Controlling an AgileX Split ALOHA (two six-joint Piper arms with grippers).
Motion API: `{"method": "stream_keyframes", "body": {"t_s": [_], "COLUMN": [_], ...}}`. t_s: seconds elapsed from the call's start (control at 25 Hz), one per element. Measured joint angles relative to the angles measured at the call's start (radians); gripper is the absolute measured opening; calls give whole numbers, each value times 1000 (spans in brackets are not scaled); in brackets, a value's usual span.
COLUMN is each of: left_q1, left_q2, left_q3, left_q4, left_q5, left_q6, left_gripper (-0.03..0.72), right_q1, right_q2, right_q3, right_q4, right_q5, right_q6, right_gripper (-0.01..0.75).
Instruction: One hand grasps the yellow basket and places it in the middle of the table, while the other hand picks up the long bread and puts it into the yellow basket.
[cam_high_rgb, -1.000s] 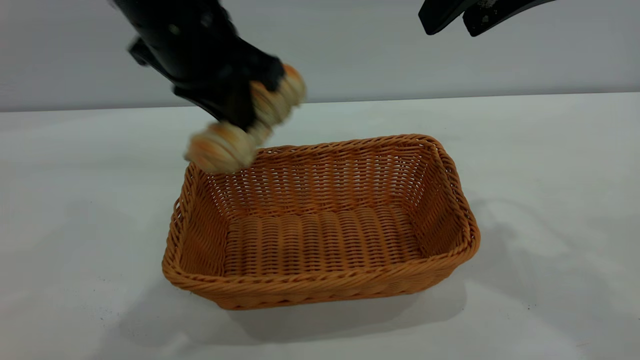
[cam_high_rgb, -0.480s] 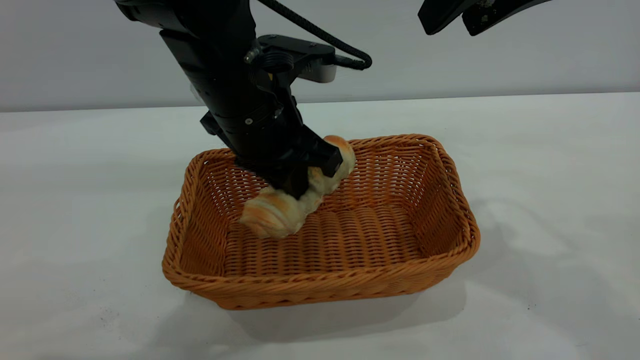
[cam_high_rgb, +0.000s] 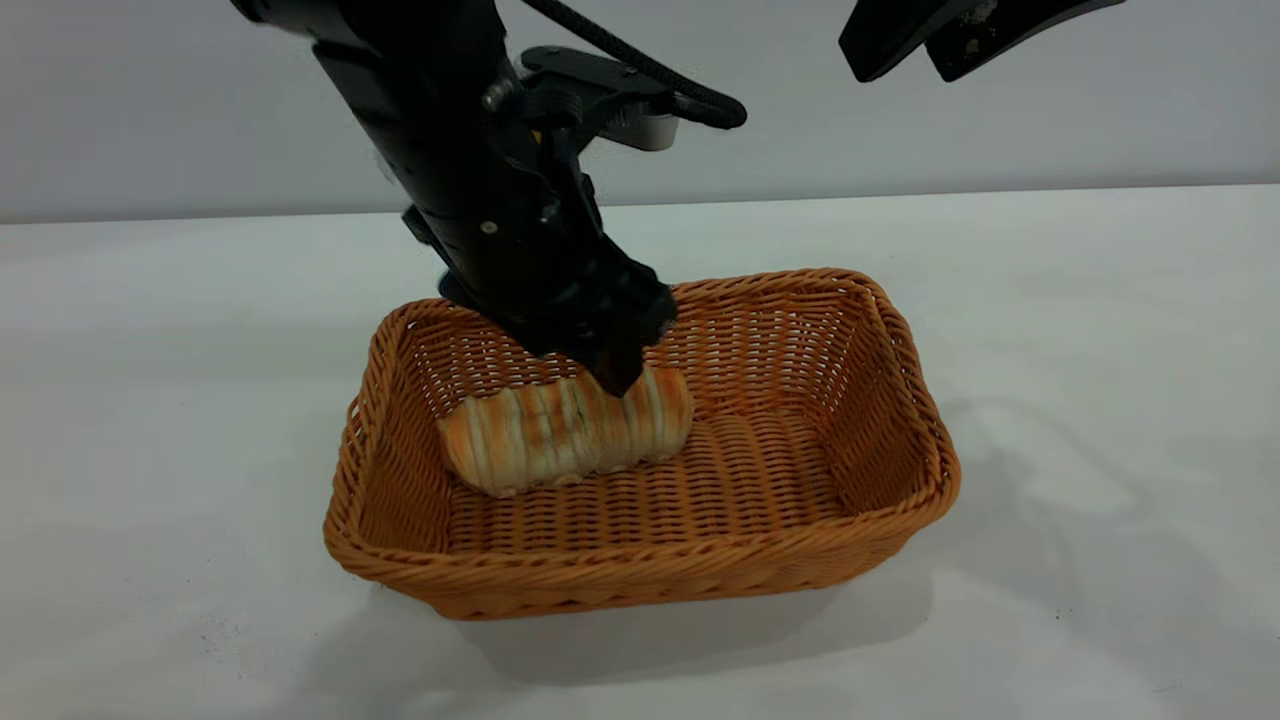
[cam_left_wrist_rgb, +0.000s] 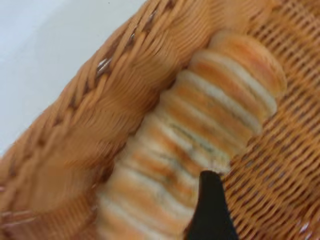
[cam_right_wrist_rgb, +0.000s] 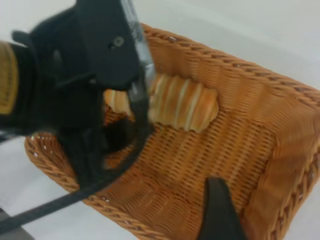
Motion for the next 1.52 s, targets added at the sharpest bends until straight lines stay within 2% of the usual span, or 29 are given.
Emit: {"method": "stream_keyframes", "body": {"t_s": [0.2,0.36,0.6,1.0,1.16,1.52], "left_q1": [5,30,64,64,64,64], "left_q2": [-108,-231,-452,-798,-943,-1358], "left_q3": [0,0,2,19,87,355], "left_q4": [45,64,74,94,92,0], "left_q5": [79,141,260,551,624,758], "left_q6": [23,24,24,30,30,53], "left_gripper": [548,530,528,526,526,526], "right_q1": [0,0,0,0,0,0], "right_q2": [-79,-170,-309,-533,-640,-942], "right_q3": [0,0,0,2,51,247], "right_q4": [-56,-98,-118,-128,-128,-131], "right_q5": [9,60,221,424,463,526], "right_q6": [-6,-4,19,68,75,75], "right_gripper": [544,544,544,544,544,544]}}
